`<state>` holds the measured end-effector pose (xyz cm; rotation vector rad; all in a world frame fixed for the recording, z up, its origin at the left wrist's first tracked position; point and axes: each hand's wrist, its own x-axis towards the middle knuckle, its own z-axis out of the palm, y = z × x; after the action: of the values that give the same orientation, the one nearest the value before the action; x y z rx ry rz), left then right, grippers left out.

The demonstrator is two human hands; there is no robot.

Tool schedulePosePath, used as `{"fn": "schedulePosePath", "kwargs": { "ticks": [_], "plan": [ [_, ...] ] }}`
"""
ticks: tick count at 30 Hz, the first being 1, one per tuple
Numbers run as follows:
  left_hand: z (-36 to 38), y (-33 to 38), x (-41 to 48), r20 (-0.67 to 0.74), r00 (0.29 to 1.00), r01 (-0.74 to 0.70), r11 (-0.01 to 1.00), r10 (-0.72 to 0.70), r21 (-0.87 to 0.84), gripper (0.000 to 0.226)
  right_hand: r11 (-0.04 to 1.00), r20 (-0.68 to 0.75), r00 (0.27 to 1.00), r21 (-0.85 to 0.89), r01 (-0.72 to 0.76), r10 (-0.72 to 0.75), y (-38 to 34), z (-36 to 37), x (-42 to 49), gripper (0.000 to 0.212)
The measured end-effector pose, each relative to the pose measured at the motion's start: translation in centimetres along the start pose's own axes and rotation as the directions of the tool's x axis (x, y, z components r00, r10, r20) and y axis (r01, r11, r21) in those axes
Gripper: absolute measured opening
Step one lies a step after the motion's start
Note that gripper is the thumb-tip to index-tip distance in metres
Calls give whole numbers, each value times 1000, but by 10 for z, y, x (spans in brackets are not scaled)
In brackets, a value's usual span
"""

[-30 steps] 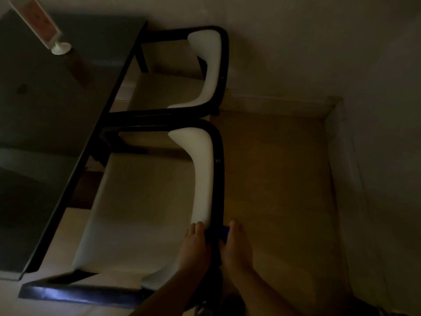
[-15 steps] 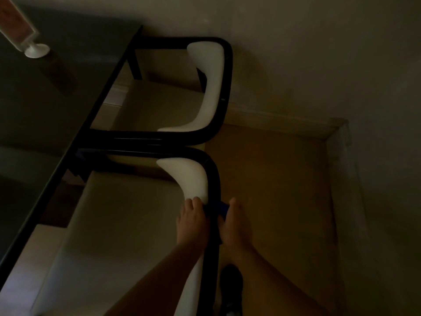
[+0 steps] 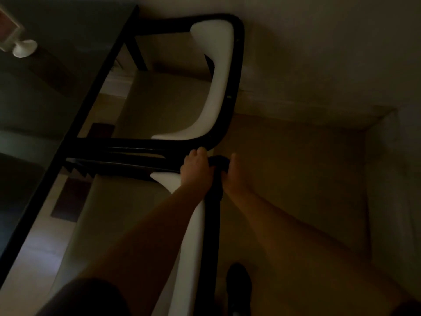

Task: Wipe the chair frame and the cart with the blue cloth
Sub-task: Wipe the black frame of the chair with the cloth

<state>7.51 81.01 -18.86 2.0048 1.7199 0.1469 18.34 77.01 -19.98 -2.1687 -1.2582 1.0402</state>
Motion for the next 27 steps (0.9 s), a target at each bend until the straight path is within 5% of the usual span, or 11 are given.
{"fn": "schedulePosePath", "kwargs": {
  "ticks": [3, 8, 14, 19, 27],
  "plan": [
    [9, 4, 9, -27, 1000, 3, 998, -1, 68, 19, 997, 6, 1000, 69, 24, -24, 5, 1, 10, 28],
    [-9, -16, 7, -42, 999, -3, 988, -4, -152, 17, 981, 26, 995, 168, 94, -100, -10, -5, 10, 9],
    [-1, -22, -40, -28, 996, -87, 986, 84, -139, 9, 992, 102, 988, 65, 110, -117, -4, -9, -29, 7],
    [5, -31, -97, 60, 972, -225, 974, 226, -25, 13, 987, 184, 979, -118, 111, -89, 17, -8, -93, 57],
    [13, -60, -209, 129, 972, -198, 980, 198, -13, 32, 929, 157, 977, -317, 191, -147, 36, 24, -205, 46]
  ]
}}
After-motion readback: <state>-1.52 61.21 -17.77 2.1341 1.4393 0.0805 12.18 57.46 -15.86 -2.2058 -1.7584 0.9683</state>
